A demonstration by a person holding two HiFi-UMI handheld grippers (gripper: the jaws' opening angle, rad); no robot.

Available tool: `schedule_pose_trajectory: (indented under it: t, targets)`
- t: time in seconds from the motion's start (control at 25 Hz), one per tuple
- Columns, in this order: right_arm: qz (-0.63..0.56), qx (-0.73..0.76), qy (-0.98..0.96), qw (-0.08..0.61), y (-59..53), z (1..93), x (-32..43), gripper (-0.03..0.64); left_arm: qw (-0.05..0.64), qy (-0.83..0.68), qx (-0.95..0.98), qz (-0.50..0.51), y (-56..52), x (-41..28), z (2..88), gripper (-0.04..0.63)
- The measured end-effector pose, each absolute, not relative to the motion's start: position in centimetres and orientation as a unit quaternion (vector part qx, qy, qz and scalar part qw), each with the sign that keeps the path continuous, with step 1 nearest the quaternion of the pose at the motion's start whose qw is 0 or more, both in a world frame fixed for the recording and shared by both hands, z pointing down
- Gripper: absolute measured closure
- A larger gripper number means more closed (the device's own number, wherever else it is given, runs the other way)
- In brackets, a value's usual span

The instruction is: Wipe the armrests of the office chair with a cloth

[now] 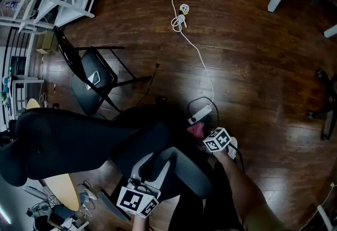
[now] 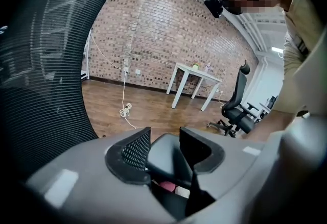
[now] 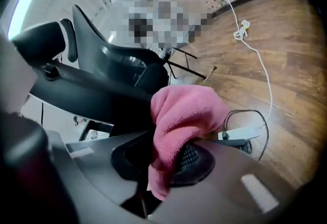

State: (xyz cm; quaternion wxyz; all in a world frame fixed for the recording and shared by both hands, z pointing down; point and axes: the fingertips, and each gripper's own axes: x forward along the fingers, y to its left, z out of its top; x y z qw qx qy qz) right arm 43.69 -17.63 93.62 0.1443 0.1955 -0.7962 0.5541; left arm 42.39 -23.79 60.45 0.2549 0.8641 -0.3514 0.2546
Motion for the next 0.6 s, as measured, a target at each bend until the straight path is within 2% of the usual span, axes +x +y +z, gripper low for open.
schedule_pose_trajectory:
  t: [0.12, 0.24, 0.4, 0.52, 0.6]
  targets:
    - [0.548, 0.207, -0.810, 0.027, -18.5, 89.3, 46.3, 0.555, 0.262, -0.351, 0.865, 0.244, -23.6, 41.9, 60.2, 0.436]
    - [0.484, 0.140, -0.860, -0.077, -16.0, 80.4, 48.4, 0.555, 0.275, -0.348, 0.864, 0.237, -23.1, 41.8, 59.9, 0.440]
    - [0.424, 0.042, -0.898, -0.111, -11.1, 72.7, 48.1, 0.555, 0.281, -0.347, 0.867, 0.219, -23.4, 41.7, 58.9, 0.439]
    - [0.413, 0.004, -0.903, -0.118, -11.2, 71.7, 45.1, 0.555, 0.283, -0.358, 0.865, 0.211, -24.1, 40.9, 58.6, 0.439]
    - [0.410, -0.016, -0.907, -0.096, -11.5, 72.8, 43.3, 0.548, 0.284, -0.366, 0.861, 0.209, -24.3, 40.6, 58.6, 0.439]
